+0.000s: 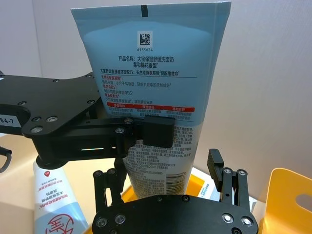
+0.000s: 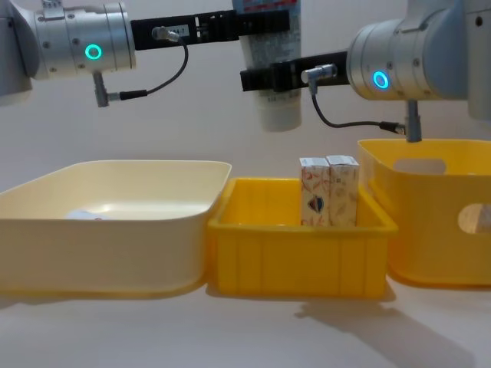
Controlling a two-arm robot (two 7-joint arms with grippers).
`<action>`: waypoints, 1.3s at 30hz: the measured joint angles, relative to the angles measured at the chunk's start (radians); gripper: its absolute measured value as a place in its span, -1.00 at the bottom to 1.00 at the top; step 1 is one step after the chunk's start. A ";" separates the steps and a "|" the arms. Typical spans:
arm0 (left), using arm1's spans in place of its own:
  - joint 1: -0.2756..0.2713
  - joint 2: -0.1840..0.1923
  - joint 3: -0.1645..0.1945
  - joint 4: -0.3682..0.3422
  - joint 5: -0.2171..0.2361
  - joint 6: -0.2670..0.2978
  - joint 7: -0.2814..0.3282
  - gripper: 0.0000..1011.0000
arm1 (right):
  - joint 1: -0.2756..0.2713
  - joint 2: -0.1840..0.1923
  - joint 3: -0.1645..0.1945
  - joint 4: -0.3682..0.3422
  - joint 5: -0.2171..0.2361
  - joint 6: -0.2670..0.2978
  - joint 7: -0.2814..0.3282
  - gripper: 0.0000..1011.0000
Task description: Bimanual collaborative sorting of washing and personal care products
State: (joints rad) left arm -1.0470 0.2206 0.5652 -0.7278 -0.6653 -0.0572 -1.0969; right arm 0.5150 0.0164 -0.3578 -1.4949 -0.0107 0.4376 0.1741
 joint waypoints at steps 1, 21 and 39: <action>0.000 0.000 0.000 -0.001 0.000 0.000 0.001 -0.45 | 0.000 0.000 0.000 0.000 0.000 0.000 0.000 0.98; 0.005 0.005 0.003 -0.013 -0.001 -0.004 0.011 -0.45 | 0.001 -0.003 0.001 0.004 -0.003 -0.003 0.002 0.66; 0.006 0.006 0.003 -0.016 -0.001 -0.005 0.013 -0.45 | 0.001 -0.003 0.001 0.004 -0.004 -0.004 0.002 0.45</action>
State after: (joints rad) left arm -1.0411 0.2270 0.5687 -0.7435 -0.6665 -0.0621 -1.0838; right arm 0.5157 0.0134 -0.3568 -1.4907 -0.0143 0.4341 0.1757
